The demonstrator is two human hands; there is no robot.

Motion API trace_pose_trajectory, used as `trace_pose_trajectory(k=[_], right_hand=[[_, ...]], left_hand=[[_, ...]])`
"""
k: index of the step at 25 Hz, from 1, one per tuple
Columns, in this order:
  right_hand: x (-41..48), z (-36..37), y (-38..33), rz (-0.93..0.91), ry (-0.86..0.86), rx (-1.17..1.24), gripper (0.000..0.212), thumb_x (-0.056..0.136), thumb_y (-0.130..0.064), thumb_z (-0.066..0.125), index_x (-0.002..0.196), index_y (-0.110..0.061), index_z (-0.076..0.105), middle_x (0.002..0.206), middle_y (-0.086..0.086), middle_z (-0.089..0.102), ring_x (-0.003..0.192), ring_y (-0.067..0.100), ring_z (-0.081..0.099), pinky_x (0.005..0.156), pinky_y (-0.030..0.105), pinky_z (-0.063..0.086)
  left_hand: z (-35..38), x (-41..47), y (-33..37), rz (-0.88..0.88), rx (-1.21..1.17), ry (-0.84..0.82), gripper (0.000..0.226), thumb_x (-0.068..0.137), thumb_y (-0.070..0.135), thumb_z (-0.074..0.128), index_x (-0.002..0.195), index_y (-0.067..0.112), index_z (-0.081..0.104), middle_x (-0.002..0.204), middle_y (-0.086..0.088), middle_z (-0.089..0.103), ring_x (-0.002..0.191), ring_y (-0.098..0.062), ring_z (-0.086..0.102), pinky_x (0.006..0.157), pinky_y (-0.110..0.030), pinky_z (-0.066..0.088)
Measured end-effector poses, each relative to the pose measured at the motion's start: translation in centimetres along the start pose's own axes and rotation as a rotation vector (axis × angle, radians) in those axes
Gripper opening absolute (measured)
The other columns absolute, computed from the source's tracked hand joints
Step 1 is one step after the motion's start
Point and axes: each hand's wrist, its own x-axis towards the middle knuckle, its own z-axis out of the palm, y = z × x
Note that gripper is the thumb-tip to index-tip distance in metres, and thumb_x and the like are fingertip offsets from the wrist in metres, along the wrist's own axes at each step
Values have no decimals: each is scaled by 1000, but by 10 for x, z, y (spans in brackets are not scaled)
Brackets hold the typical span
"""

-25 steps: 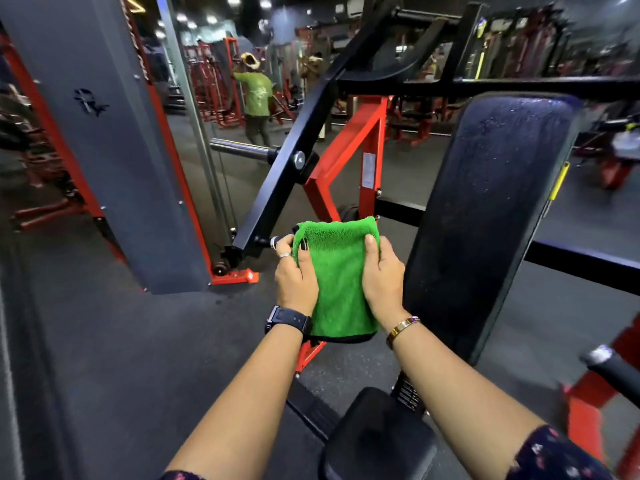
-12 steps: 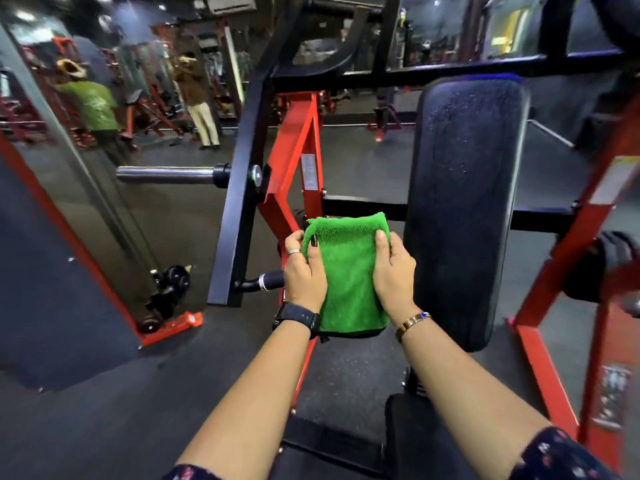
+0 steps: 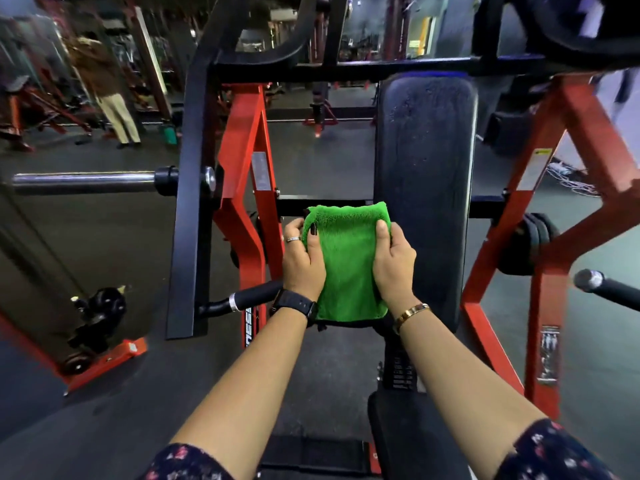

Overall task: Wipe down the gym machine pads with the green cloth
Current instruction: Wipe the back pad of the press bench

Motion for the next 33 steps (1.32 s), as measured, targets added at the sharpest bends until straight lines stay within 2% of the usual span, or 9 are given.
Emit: trace_pose_trajectory(k=[4,8,12,15,20,24,28,30,33], right_hand=[[23,11,7,-4,33,14,38,99,-35,43,66,-17,36,55,-9,34,49,6,33,48,23,28],[48,13,11,-6,67,-10,39,98,-36,44,70,-10,41,54,-9,34,48,6,33,47,23,28],[66,20,18,-1,120,-48,37,98,-37,43,70,-13,41,54,-9,35,48,5,35,48,24,29],[80,32,20,2,180,-108,37,98,-36,42,67,-17,37,54,-9,35,47,4,37,47,23,29],[103,41,23,35,322,-188,38,99,-36,41,65,-20,35,54,-7,37,50,4,40,48,23,30],[112,40,30,58,444,-252,38,99,-36,41,65,-19,35,54,-7,38,49,6,39,53,32,31],[125,28,42,50,506,-290,39,99,-39,40,69,-14,40,55,-7,38,50,6,37,53,35,33],[136,22,47,31,522,-287,39,98,-39,41,70,-12,42,55,-8,38,50,6,37,53,33,33],[154,16,57,25,519,-284,38,98,-39,42,71,-12,44,56,-8,39,50,4,38,51,28,32]], left_hand=[[17,24,-11,7,-19,-13,40,91,28,37,120,1,46,106,-15,61,92,-27,57,78,-27,41],[36,43,-10,6,-48,-13,42,91,26,37,120,-1,47,92,-3,58,78,-17,52,65,-21,33],[52,61,-16,9,-80,-59,33,95,15,43,120,-5,48,87,2,50,77,-16,47,64,-18,28],[68,84,-34,-9,-121,-112,40,92,28,38,120,1,47,86,-5,59,70,-20,51,59,-23,27],[96,115,-46,23,-222,-235,42,89,32,35,119,4,47,75,1,55,61,-18,50,56,-26,29],[122,128,-51,49,-295,-317,40,90,29,36,117,2,47,84,0,57,69,-17,51,58,-23,29],[145,131,-51,70,-361,-393,41,90,29,36,117,1,47,93,-12,62,74,-19,52,61,-23,32],[157,136,-48,82,-388,-409,41,90,29,36,117,0,47,91,-10,61,74,-18,51,62,-22,32],[174,140,-47,37,-397,-439,44,89,32,34,118,2,46,81,2,57,66,-11,49,60,-22,32]])
